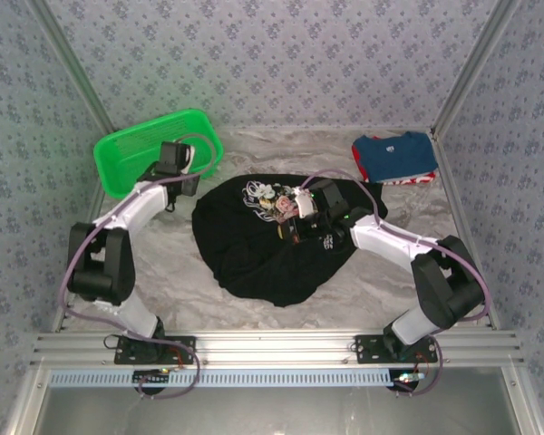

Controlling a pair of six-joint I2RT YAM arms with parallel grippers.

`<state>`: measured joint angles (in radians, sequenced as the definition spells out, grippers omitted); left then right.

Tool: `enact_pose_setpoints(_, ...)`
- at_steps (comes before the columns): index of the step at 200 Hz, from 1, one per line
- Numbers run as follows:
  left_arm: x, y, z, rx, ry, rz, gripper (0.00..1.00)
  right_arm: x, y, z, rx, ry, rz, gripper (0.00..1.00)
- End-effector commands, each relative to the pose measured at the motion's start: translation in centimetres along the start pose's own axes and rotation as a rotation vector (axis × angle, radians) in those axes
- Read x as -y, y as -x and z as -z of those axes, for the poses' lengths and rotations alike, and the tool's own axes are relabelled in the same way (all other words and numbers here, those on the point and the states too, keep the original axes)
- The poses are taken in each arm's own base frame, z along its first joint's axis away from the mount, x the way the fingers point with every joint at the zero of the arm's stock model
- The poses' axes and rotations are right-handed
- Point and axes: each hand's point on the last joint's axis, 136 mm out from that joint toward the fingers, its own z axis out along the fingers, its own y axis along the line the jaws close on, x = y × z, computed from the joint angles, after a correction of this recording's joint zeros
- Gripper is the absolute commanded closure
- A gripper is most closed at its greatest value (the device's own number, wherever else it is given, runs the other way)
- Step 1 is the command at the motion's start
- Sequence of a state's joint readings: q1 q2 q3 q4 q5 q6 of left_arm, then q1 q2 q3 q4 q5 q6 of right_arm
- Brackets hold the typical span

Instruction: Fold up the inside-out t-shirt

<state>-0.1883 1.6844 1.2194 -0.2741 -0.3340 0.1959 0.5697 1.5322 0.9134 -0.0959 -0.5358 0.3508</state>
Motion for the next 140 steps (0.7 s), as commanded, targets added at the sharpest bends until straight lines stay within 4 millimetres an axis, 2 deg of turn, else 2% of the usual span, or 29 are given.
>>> enact_pose_setpoints(1,-1.9,-1.5,-2.1,-0.117,0.002,-0.226,0.22,-0.3,1.0,0.5,0.023,0.037,0.02,1.0)
enact_pose_setpoints(26,-2.7,-2.2,-4.3,-0.159,-0.027,-0.253,0.2,0.4,1.0,0.4,0.03,0.04,-0.004,1.0)
enact_pose_setpoints(49,-2.1,-3.0,-5.9,-0.216,-0.075,-0.266,0.22,0.7,0.9,0.0,0.029,0.046,-0.022,1.0)
enact_pose_setpoints(70,-1.5,-3.5,-6.6,-0.26,-0.105,-0.246,0.33,0.8,0.9,-0.2,0.029,0.045,-0.025,1.0)
enact_pose_setpoints(107,-0.7,-4.1,-6.4,-0.327,-0.152,-0.157,0.6,0.9,0.8,-0.2,0.025,0.041,-0.029,1.0)
enact_pose_setpoints(123,-0.4,-4.3,-5.9,-0.343,-0.166,-0.093,0.67,1.0,0.9,-0.3,0.023,0.04,-0.031,1.0)
enact_pose_setpoints(140,-0.1,-4.2,-5.6,-0.334,-0.175,-0.047,0.69,1.0,1.0,-0.5,0.024,0.04,-0.029,1.0)
